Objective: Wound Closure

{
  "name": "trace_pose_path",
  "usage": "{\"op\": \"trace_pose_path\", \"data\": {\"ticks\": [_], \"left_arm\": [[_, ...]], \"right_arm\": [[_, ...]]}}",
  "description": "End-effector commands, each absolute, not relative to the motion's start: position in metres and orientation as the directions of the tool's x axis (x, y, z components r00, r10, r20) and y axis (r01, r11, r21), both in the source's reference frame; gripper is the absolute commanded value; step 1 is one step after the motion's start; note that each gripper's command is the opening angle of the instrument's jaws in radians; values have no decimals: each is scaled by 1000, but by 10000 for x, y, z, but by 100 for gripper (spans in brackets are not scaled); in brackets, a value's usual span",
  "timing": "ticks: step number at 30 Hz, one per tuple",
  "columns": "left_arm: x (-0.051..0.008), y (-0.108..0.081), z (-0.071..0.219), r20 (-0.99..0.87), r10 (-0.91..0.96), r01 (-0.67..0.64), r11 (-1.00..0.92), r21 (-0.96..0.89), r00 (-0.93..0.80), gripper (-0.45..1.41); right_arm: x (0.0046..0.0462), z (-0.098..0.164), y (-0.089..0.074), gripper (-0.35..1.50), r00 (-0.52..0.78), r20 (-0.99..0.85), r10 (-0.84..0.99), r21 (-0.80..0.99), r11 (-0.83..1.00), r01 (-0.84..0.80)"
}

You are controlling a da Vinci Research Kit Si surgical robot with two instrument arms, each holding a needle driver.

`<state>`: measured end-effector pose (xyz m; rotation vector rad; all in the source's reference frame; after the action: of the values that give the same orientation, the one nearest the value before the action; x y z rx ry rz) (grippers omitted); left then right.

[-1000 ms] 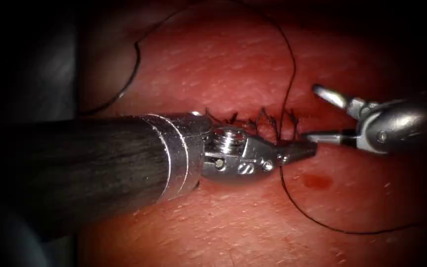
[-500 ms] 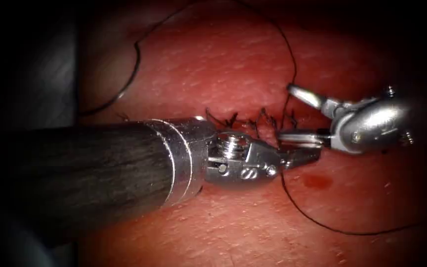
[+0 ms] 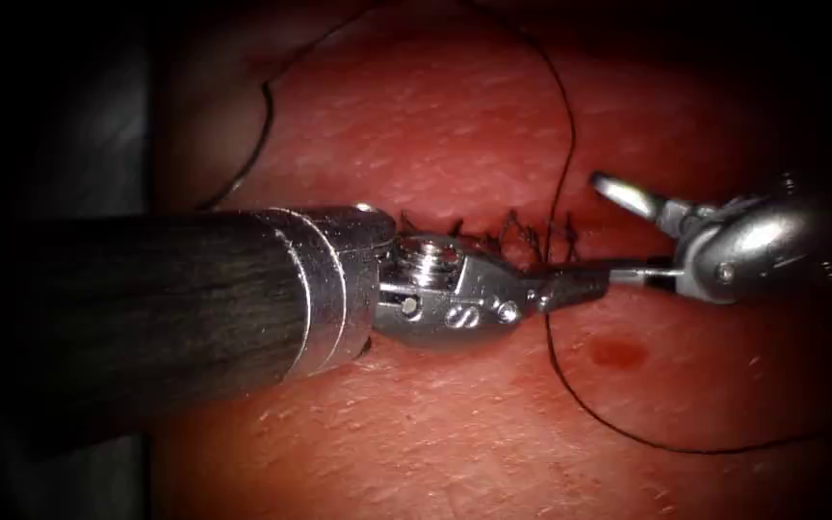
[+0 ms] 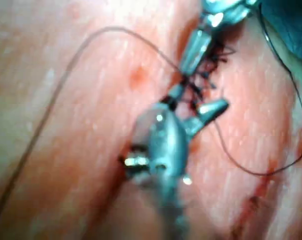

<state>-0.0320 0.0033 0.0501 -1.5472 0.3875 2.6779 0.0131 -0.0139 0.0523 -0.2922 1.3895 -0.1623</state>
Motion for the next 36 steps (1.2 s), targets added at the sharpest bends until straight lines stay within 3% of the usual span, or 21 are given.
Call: {"op": "trace_pose_path", "data": {"ticks": [1, 36], "left_arm": [[-326, 32, 508, -856, -105, -142, -969, 203, -506, -45], [-337, 28, 503, -865, -122, -129, -969, 209, -486, -45]], "right_arm": [[136, 527, -147, 107, 175, -944, -281, -295, 954, -58], [190, 542, -150, 107, 103, -944, -314, -321, 944, -69]]}}
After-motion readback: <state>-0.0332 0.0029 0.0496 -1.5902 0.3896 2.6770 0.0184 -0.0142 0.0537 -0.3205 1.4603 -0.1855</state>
